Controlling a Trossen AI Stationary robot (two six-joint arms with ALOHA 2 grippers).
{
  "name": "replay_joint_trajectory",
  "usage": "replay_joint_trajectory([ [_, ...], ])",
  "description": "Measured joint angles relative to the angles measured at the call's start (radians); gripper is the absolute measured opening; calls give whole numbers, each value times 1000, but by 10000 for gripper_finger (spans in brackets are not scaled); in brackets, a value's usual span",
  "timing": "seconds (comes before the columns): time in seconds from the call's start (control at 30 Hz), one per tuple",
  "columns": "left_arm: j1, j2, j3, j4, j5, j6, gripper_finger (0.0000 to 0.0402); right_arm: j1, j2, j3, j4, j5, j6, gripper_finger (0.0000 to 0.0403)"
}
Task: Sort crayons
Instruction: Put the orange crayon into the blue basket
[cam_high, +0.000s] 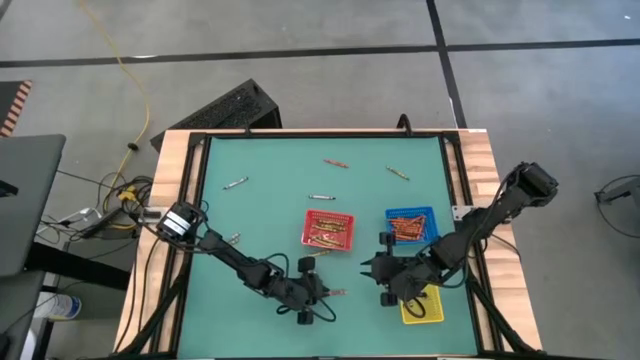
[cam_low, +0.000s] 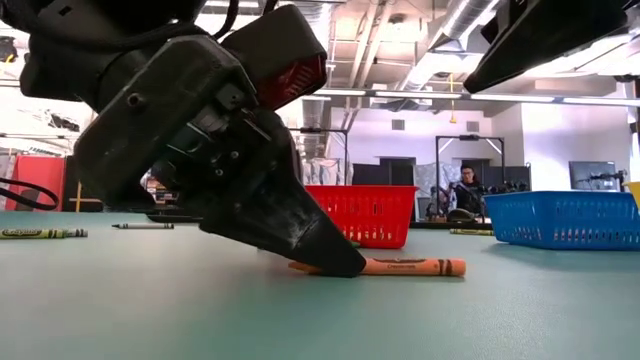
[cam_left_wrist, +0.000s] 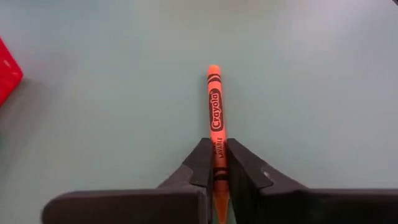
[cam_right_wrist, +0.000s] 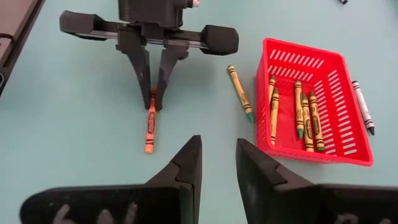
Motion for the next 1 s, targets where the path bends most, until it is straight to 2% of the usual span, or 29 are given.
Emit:
replay_joint_trajectory([
  [0.17,1,-12,45,-29,25,83,13,5,0,0,4,-4,9,92],
  [0.3,1,-72,73,-160,37,153,11,5,0,0,10,-9,20,92],
  [0.43,-1,-186,71,-296,-43,170,10,10,2,0,34,-11,16,92],
  [0.53,1,-246,70,-338,-100,201,10,1,36,0,133,-15,-46,92],
  [0.67,5,-278,71,-311,-107,250,9,-19,114,0,304,-34,-204,97],
  [0.83,10,-276,70,-321,-108,249,9,-46,177,0,335,-37,-239,123],
  [1.0,9,-276,70,-314,-108,249,9,-75,208,0,362,-71,-223,175],
])
